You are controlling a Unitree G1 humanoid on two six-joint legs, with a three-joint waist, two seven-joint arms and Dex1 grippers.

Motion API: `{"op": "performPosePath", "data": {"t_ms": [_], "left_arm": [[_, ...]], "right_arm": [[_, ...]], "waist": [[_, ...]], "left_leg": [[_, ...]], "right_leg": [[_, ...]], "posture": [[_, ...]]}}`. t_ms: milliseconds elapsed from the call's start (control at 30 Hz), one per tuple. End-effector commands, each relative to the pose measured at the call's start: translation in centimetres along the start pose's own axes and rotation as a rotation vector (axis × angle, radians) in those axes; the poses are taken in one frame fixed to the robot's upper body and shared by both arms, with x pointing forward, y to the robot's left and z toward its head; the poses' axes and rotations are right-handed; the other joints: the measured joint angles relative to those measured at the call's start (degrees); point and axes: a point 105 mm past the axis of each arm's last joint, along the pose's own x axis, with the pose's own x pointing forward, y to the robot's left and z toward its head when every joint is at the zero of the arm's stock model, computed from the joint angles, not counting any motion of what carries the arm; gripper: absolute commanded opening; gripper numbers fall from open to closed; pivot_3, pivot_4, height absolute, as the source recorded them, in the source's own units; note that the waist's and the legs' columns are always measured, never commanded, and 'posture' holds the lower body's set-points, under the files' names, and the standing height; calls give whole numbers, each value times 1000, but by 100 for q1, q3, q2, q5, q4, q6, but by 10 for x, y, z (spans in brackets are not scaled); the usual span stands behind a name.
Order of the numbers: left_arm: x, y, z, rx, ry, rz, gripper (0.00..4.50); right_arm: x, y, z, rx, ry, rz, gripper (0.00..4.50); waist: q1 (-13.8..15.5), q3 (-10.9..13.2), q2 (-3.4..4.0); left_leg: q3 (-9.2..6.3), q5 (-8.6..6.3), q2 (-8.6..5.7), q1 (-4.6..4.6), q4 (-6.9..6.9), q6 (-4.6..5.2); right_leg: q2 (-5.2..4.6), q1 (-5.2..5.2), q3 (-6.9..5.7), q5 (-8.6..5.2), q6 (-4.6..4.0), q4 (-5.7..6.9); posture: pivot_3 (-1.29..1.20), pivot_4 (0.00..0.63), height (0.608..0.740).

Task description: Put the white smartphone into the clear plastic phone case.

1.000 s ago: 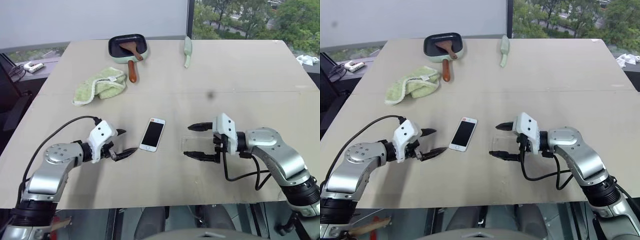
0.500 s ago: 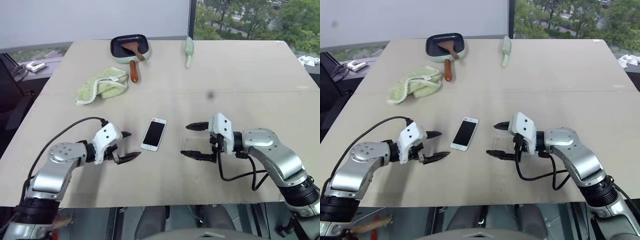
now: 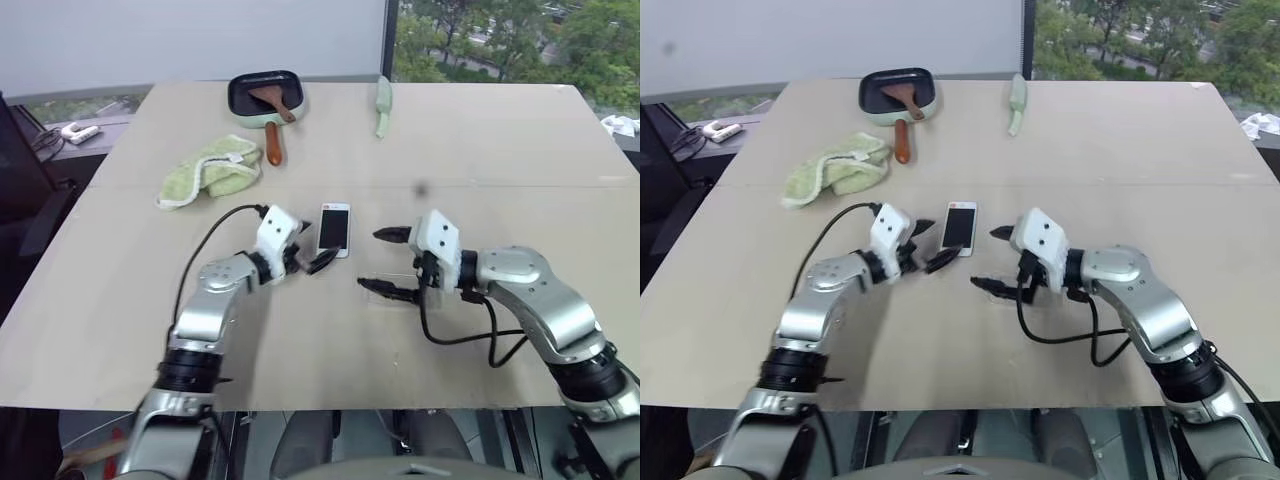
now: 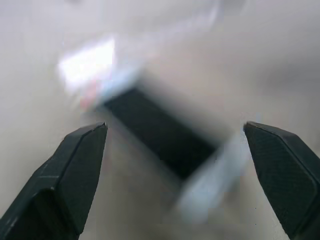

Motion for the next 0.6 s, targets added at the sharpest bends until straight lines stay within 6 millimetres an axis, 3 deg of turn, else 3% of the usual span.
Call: {"op": "performPosePath", "data": {"t_ms": [33,100,200,433,533,600], "left_arm": [[-14,-1,34,-68,-131,-34,4500],[-33,-8,45,-117,-161,-121,4500],[-61,-1,45,-131,-104,-156,4500],[-124,36,10,-30,228,-36,4500],[-125,62,4,21,255,141,4500],[-116,66,9,20,202,178,4500]], "right_arm": [[8,-4,12,-13,-25,-58,4455],[20,-4,13,31,-20,-95,4455],[35,-6,10,53,33,-136,4455],[70,-11,19,65,65,-198,4455],[79,-12,22,34,61,-204,4455],[79,-14,23,30,57,-212,4455]], "waist": [[-87,-1,0],[-160,-1,-1],[-235,-1,0],[-169,-1,-1],[-127,-1,-1],[-79,-1,-2]], "left_leg": [[1,1,2,2,-9,-2],[2,1,3,2,-20,-2],[7,2,9,11,-38,-4],[2,-1,1,16,-45,1],[0,0,-2,14,-50,-2],[0,1,-3,12,-49,-3]], "right_leg": [[1,-4,7,0,0,0],[4,-16,18,0,0,1],[11,-29,36,0,-2,9],[10,-29,30,-1,-4,6],[6,-28,26,-1,-4,-3],[4,-28,25,0,-3,-3]], "posture": [[0,150,740],[0,150,740],[0,150,740],[0,150,740],[0,150,740],[0,150,740]]}}
